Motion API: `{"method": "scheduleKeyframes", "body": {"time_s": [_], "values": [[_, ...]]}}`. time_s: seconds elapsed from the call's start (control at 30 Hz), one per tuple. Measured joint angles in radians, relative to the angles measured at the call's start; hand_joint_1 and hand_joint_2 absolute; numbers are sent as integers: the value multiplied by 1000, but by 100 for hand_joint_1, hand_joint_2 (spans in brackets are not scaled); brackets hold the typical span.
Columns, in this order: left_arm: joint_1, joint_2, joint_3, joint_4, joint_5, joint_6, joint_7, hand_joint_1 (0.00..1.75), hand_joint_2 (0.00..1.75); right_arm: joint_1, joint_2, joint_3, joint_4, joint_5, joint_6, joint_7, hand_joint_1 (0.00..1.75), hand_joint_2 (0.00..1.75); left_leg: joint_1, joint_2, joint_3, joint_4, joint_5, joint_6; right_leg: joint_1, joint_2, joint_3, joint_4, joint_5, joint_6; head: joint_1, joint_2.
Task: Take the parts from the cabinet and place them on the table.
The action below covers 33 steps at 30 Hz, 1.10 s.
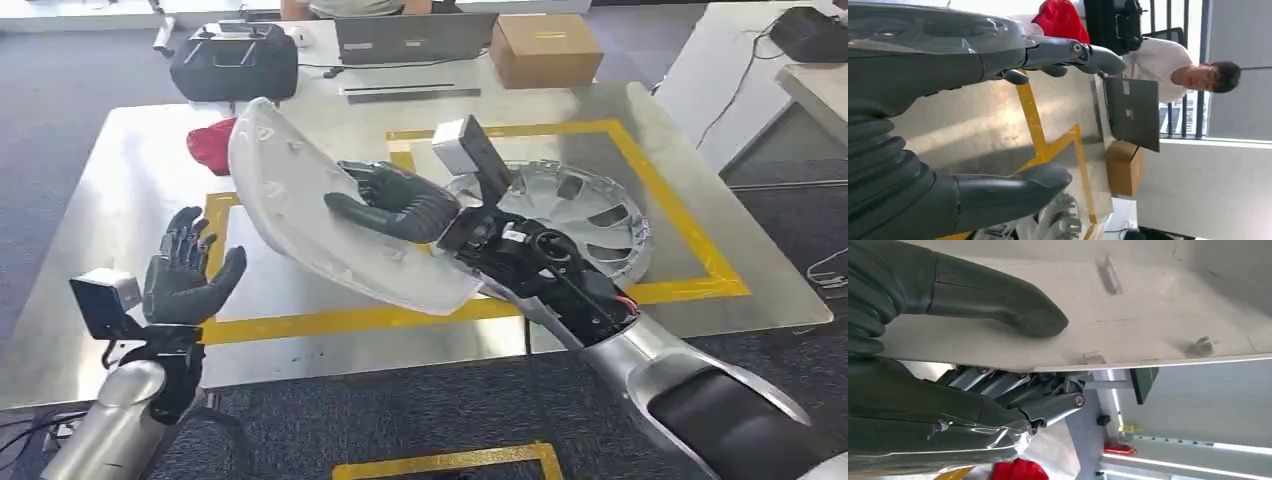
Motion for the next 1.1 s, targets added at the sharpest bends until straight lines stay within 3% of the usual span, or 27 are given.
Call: {"method": "scheduleKeyframes", "body": {"time_s": [0.03, 0.1, 0.13, 0.17, 0.2, 0.23, 0.27, 0.37, 0.5, 0.6, 0.83, 1.1], "values": [[1, 0, 0, 0, 0, 0, 0, 0, 175, 0, 0, 0, 0, 0, -1, 0, 175, 175, 0, -1, 8, 2, -7, -2, -1, -1, 13, -53, 48, -1, 5, 0], [-1, -1, 0, 0, 0, 0, 0, 0, 175, -4, 0, 0, 0, 0, -1, 0, 175, 175, 0, -2, 27, 6, -21, -8, -3, -1, 87, -243, 169, -5, 16, 0], [-1, -2, 0, 0, 0, 0, 0, 0, 175, -6, 0, 0, 0, 0, -1, 0, 175, 175, 0, -2, 31, 6, -26, -12, -2, -1, 112, -318, 198, -8, 19, 0], [-3, -3, 0, 0, 0, 0, 0, 0, 175, -8, 0, 0, 0, 0, -1, -1, 175, 175, -5, -3, 29, 9, -27, -15, 6, 1, 123, -330, 191, -11, 14, 0], [-3, -2, 0, 0, 0, 0, 0, 0, 175, -10, 0, 0, 0, 0, 0, 0, 175, 175, -6, -4, 21, 13, -28, -18, 4, 1, 139, -346, 180, -17, 19, 0], [-2, -2, 0, 0, 0, 0, 0, 0, 175, -9, 0, 0, 0, 0, 0, 0, 175, 175, -12, -3, 16, 23, -29, -7, -1, 3, 135, -348, 181, -14, 14, 0], [-1, -2, 0, 0, 0, 0, 0, 0, 175, -8, 0, 0, 0, 0, -1, 0, 175, 175, -10, -2, 15, 20, -28, -3, 1, 6, 134, -348, 181, -14, 9, 0], [-2, -2, 0, 0, 0, 0, 0, 0, 175, -8, 0, 0, 0, 0, 0, 0, 175, 175, -9, 1, 20, 14, -27, -3, 4, 9, 134, -348, 179, -16, -1, 0], [-3, -2, 0, 0, 0, 0, 0, 0, 175, -8, 0, 0, 0, 0, -2, 0, 175, 175, -9, 1, 24, 6, -25, -9, 5, 8, 135, -348, 177, -22, -13, 0], [-4, -3, 0, 0, -3, -2, -6, 0, 175, -8, 0, 0, 0, 0, -7, 0, 175, 175, -8, 1, 25, 3, -25, -20, 5, 8, 134, -348, 177, -25, -18, 0], [-11, -3, 0, 0, -8, 24, -29, 0, 175, -18, 0, 2, 15, 32, 2, -26, 175, 175, -8, 0, 25, 3, -26, -22, 4, 7, 136, -348, 176, -26, -20, 0], [-15, 3, 0, -10, -12, 64, -24, 0, 175, -77, 23, 15, 125, 90, 37, -88, 175, 175, -9, -2, 24, 4, -26, -22, 3, 4, 137, -349, 176, -26, -20, 0]]}}
